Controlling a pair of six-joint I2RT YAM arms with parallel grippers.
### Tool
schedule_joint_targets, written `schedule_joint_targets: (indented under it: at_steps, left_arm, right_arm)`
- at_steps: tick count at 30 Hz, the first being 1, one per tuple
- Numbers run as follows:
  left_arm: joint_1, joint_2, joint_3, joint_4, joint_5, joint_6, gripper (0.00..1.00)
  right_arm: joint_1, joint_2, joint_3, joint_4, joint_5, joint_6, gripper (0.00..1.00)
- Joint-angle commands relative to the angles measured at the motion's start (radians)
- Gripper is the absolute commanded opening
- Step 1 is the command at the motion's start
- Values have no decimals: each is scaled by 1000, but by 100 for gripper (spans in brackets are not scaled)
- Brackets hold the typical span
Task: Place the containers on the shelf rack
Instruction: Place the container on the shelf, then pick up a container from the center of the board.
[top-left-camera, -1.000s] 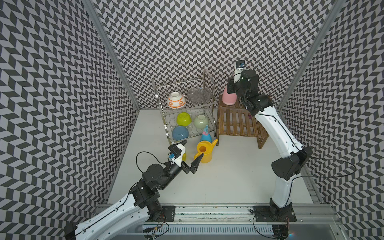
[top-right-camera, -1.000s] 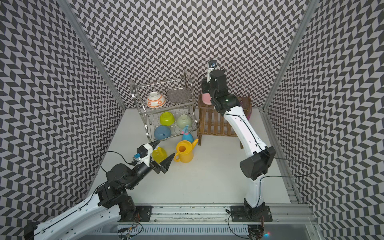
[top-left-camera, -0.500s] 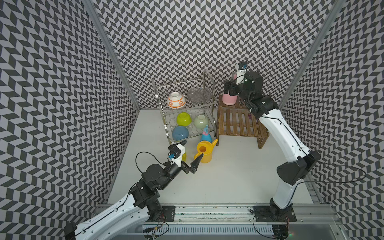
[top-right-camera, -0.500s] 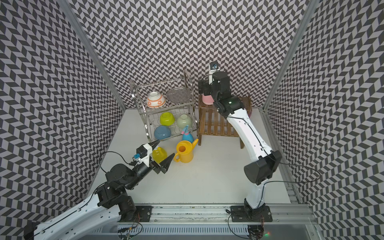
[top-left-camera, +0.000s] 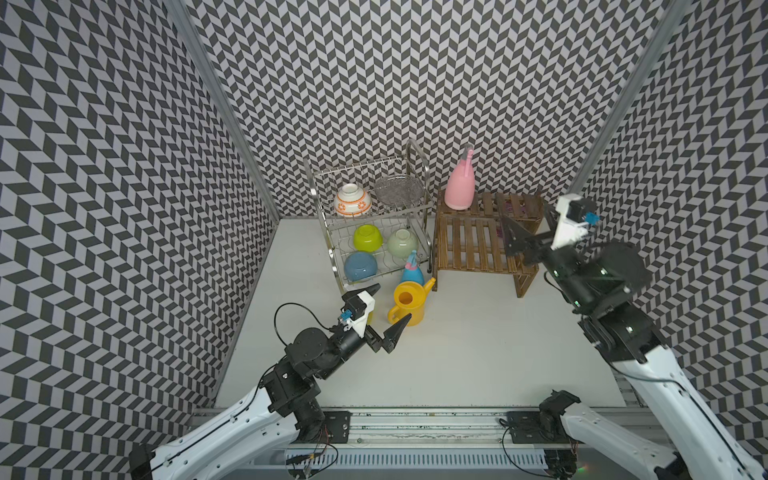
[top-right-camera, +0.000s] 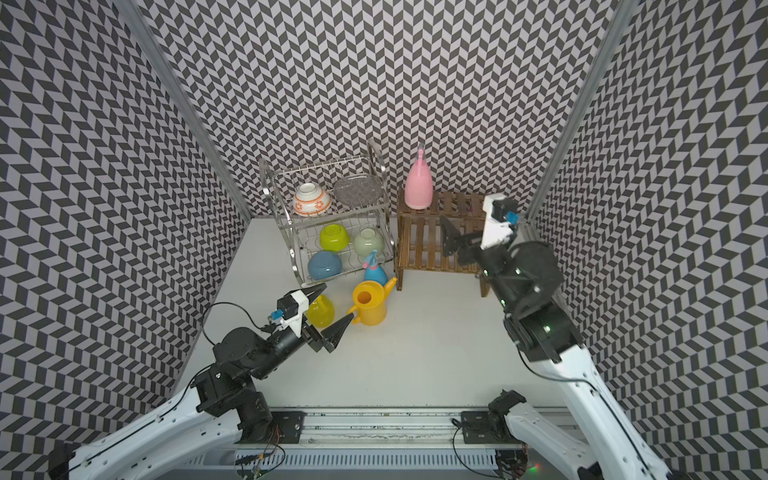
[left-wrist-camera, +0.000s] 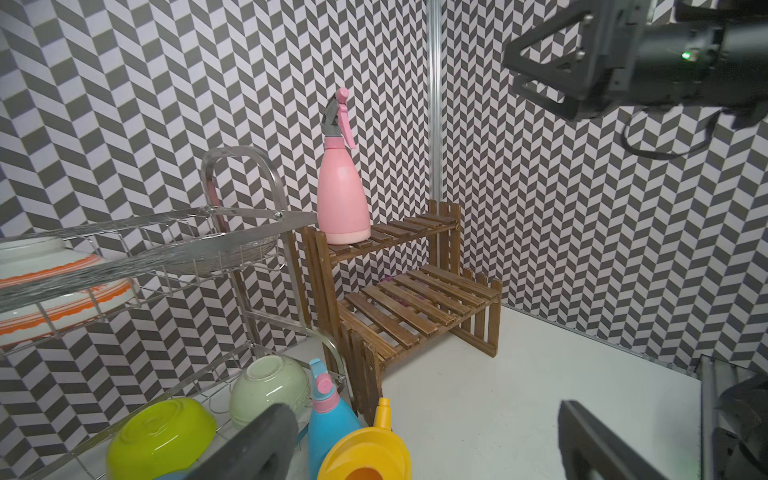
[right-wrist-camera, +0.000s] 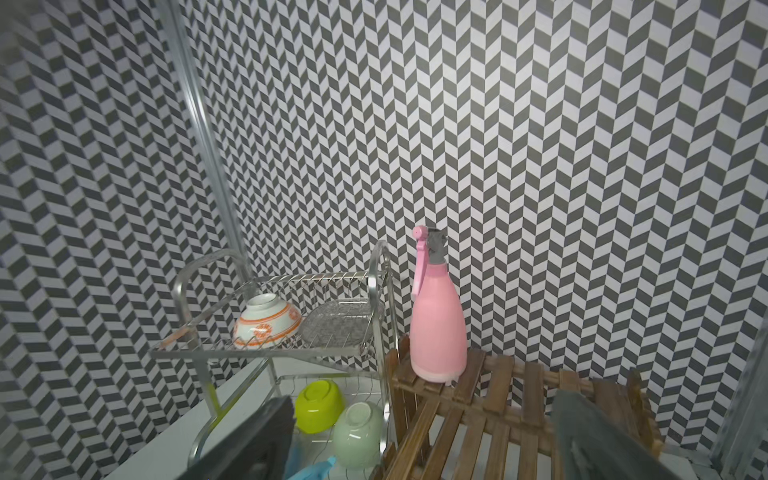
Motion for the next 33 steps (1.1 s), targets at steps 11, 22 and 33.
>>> schedule_joint_targets:
  at_steps: [11, 22, 33]
  left_arm:
    - [4, 273, 135, 60, 87, -215, 100]
    - [4, 346, 217, -113, -28, -431, 100]
    - [7, 351, 235, -186, -74, -385, 100]
  right_arm:
    - [-4, -565, -669, 205, -308, 315, 100]
    - [-5, -640, -860, 274, -407, 497, 100]
    - [-4, -586, -780, 132, -392, 404, 100]
